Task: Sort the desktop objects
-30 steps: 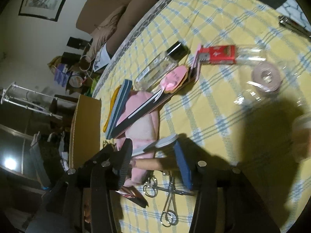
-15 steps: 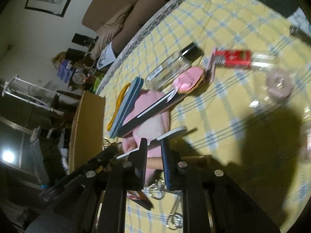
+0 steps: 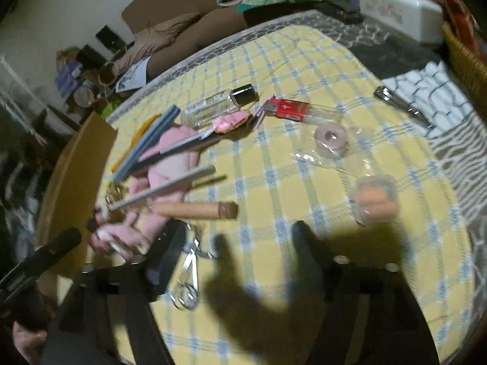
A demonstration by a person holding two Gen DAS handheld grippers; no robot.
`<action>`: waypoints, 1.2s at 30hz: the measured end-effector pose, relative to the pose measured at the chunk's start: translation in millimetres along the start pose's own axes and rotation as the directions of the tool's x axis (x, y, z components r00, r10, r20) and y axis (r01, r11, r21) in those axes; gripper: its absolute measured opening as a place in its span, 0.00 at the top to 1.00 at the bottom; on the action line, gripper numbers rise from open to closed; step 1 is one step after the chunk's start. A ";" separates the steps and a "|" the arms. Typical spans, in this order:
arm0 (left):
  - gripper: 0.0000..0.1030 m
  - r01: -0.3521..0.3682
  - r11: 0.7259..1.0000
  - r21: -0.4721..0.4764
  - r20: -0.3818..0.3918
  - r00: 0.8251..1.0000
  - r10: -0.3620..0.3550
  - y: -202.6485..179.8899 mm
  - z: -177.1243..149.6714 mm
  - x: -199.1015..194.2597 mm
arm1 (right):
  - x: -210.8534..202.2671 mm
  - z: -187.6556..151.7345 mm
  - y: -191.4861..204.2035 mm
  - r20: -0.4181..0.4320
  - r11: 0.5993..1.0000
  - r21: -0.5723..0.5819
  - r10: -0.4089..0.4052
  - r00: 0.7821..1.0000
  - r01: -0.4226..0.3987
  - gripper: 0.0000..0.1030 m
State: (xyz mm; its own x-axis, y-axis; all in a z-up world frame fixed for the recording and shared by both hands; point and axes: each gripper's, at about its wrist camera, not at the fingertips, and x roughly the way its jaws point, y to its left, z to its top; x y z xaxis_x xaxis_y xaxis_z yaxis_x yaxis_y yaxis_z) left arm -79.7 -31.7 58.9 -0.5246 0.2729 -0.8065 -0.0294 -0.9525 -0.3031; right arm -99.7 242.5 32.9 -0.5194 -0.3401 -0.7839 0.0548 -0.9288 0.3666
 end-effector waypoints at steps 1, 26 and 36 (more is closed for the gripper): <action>0.26 -0.008 1.000 0.000 -0.005 1.000 0.008 0.5 -8.3 1.1 | -1.7 -2.9 1.6 0.008 1.000 -0.021 -0.022 1.000 0.023 0.16; 0.00 -0.269 0.954 0.134 0.069 0.963 0.261 -14.7 -73.5 35.0 | 11.5 -52.1 11.2 0.091 0.920 -0.297 -0.241 0.966 0.257 0.00; 0.00 -0.269 0.954 0.134 0.069 0.963 0.261 -14.3 -73.4 34.9 | 11.3 -52.3 10.9 0.091 0.919 -0.298 -0.241 0.966 0.257 0.00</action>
State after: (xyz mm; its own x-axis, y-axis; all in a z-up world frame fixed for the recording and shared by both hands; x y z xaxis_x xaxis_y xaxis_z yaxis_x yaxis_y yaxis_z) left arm -35.2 1.4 -2.2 -0.5714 0.0044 -0.8206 -0.0009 -1.0000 -0.0047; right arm -60.4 220.8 1.8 -0.5926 -0.0918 -0.8002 0.1708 -0.9852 -0.0134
